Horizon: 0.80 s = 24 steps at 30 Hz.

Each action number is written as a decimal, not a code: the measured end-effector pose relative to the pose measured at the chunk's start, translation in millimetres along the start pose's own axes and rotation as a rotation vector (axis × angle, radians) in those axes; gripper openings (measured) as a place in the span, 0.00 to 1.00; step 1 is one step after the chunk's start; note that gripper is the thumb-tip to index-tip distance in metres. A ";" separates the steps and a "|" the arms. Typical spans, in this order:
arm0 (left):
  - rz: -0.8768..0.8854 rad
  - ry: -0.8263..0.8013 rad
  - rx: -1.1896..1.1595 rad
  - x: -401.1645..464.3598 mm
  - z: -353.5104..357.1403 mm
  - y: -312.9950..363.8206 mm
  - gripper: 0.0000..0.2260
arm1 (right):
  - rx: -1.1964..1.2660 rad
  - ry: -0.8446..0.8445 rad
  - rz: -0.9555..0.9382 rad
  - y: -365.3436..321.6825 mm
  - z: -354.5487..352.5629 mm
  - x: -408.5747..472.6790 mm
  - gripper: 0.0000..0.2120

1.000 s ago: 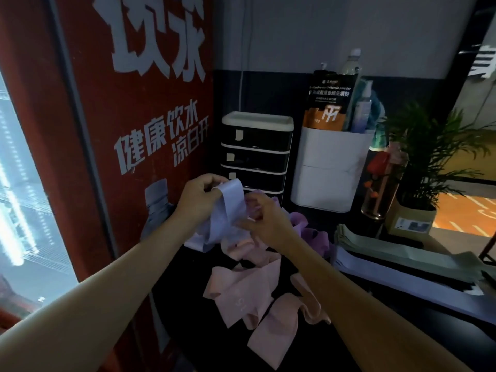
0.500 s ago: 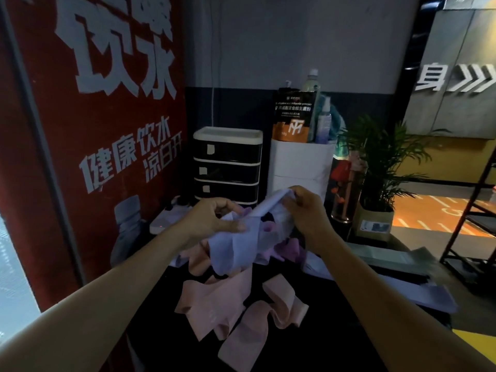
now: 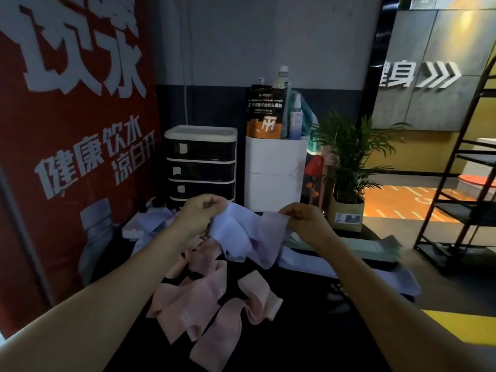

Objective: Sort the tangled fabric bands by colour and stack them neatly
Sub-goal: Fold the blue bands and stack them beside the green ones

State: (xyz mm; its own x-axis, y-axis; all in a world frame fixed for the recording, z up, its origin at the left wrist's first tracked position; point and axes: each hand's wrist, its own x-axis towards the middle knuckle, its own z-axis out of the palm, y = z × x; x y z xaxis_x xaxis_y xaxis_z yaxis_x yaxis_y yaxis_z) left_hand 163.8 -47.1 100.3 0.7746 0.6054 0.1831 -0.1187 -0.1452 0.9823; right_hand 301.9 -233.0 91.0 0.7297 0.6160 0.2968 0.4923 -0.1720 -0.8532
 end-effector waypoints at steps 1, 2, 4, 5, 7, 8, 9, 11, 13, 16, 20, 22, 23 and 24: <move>-0.021 0.002 -0.041 0.7 4.9 0.9 0.05 | -0.048 -0.050 0.018 2.2 -1.1 -1.1 0.14; -0.037 0.002 -0.071 1.9 9.6 1.4 0.05 | -0.105 -0.106 0.031 4.6 -1.8 -2.6 0.13; -0.054 -0.012 -0.105 3.5 21.1 1.4 0.05 | -0.205 -0.189 0.023 7.9 -2.3 -7.5 0.14; -0.055 -0.020 -0.117 4.2 27.7 0.8 0.06 | -0.228 -0.211 0.004 7.7 -2.4 -10.6 0.15; -0.050 -0.036 -0.126 4.7 41.4 -1.4 0.05 | -0.229 -0.221 -0.037 6.0 -2.5 -15.9 0.17; -0.049 -0.044 -0.133 4.5 47.7 -2.2 0.05 | -0.204 -0.220 -0.049 5.6 -2.3 -18.1 0.16; -0.049 -0.056 -0.147 3.8 53.9 -2.2 0.05 | -0.163 -0.221 -0.048 6.5 -1.2 -19.8 0.15; -0.047 -0.075 -0.190 4.1 62.9 -2.1 0.05 | -0.086 -0.243 -0.025 8.1 1.6 -24.1 0.10; -0.053 -0.082 -0.228 3.7 68.4 0.9 0.04 | -0.082 -0.297 -0.007 12.5 6.4 -27.4 0.06; -0.057 -0.054 -0.236 4.5 69.0 2.9 0.04 | -0.104 -0.328 0.001 16.1 9.2 -31.5 0.16; 0.056 0.082 0.076 12.4 60.8 -5.6 0.03 | -0.023 -0.214 -0.024 12.9 1.0 -29.2 0.13; 0.097 0.097 0.214 13.8 58.9 -8.2 0.00 | 0.081 -0.131 -0.006 6.9 -4.8 -25.0 0.08; 0.117 0.088 0.237 13.0 59.6 -8.4 0.02 | 0.138 -0.097 0.009 2.9 -7.3 -22.9 0.09; 0.142 0.069 0.243 11.2 61.0 -7.2 0.03 | 0.198 -0.071 0.016 -1.3 -9.2 -20.9 0.10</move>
State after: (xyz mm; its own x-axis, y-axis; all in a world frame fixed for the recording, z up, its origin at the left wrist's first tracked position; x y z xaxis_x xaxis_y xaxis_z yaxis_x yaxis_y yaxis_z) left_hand 211.2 -87.0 92.8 0.7157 0.6161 0.3290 -0.0646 -0.4106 0.9095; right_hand 290.4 -252.7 89.8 0.6983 0.6680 0.2572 0.3728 -0.0326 -0.9273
